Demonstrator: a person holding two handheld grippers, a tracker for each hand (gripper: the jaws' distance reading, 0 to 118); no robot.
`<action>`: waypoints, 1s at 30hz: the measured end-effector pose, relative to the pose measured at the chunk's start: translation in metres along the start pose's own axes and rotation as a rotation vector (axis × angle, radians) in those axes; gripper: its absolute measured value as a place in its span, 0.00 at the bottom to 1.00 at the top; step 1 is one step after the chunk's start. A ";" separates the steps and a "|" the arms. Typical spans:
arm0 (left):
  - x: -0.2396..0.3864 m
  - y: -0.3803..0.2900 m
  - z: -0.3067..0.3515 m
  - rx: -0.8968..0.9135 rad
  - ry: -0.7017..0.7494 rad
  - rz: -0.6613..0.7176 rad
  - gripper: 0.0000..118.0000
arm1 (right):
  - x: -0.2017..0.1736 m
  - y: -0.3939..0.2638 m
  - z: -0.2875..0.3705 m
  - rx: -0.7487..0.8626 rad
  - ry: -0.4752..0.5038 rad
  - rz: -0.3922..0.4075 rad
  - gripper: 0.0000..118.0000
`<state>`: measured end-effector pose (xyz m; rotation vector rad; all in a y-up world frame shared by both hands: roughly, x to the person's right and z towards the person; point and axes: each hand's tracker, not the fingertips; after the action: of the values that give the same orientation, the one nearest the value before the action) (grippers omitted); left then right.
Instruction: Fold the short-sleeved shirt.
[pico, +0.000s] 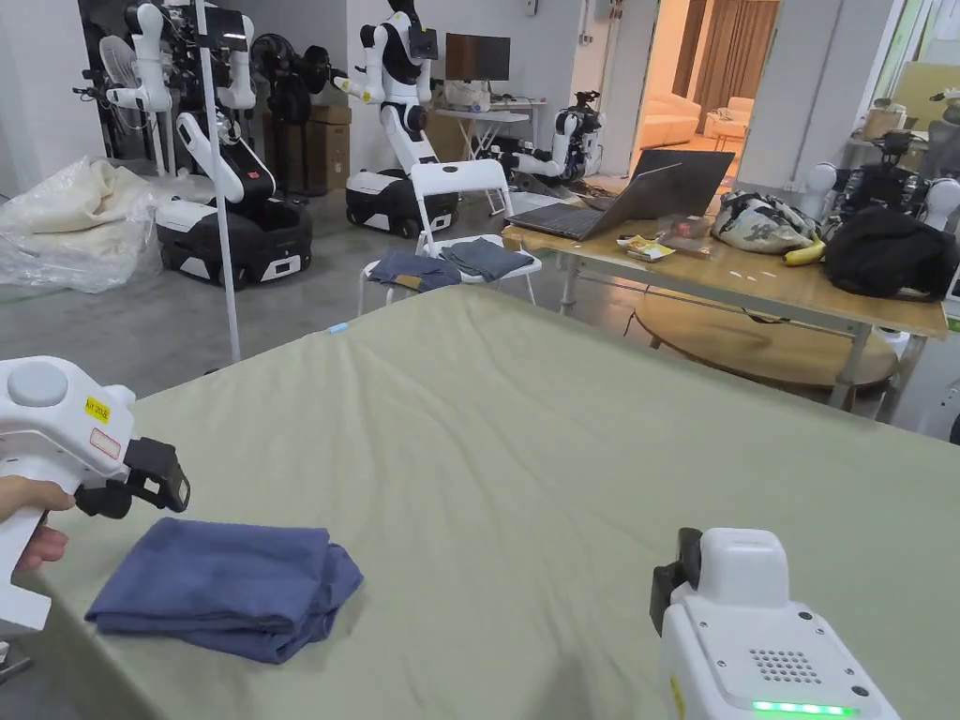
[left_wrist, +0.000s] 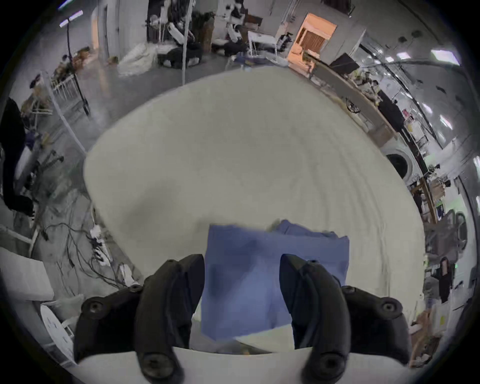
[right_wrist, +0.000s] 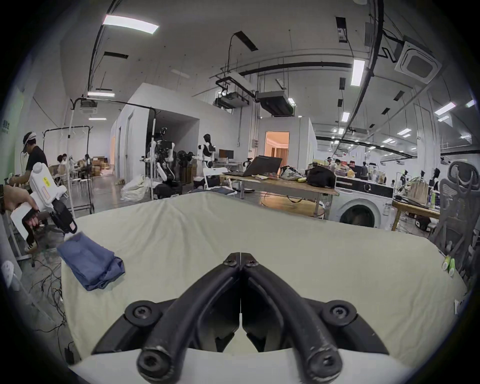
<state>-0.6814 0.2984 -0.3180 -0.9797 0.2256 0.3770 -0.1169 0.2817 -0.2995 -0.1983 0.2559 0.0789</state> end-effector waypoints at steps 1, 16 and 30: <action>0.009 -0.004 0.006 0.026 -0.037 0.004 0.51 | 0.002 0.000 0.002 0.001 -0.002 -0.003 0.00; 0.207 -0.123 -0.044 0.131 -0.368 -0.182 0.51 | 0.087 -0.021 0.038 -0.039 -0.142 -0.051 0.00; 0.402 -0.198 -0.029 0.568 -0.400 -0.410 0.51 | 0.198 -0.038 0.086 -0.082 -0.351 -0.115 0.00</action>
<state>-0.2341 0.2587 -0.3241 -0.3596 -0.2260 0.1107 0.0993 0.2725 -0.2620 -0.2764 -0.1087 0.0094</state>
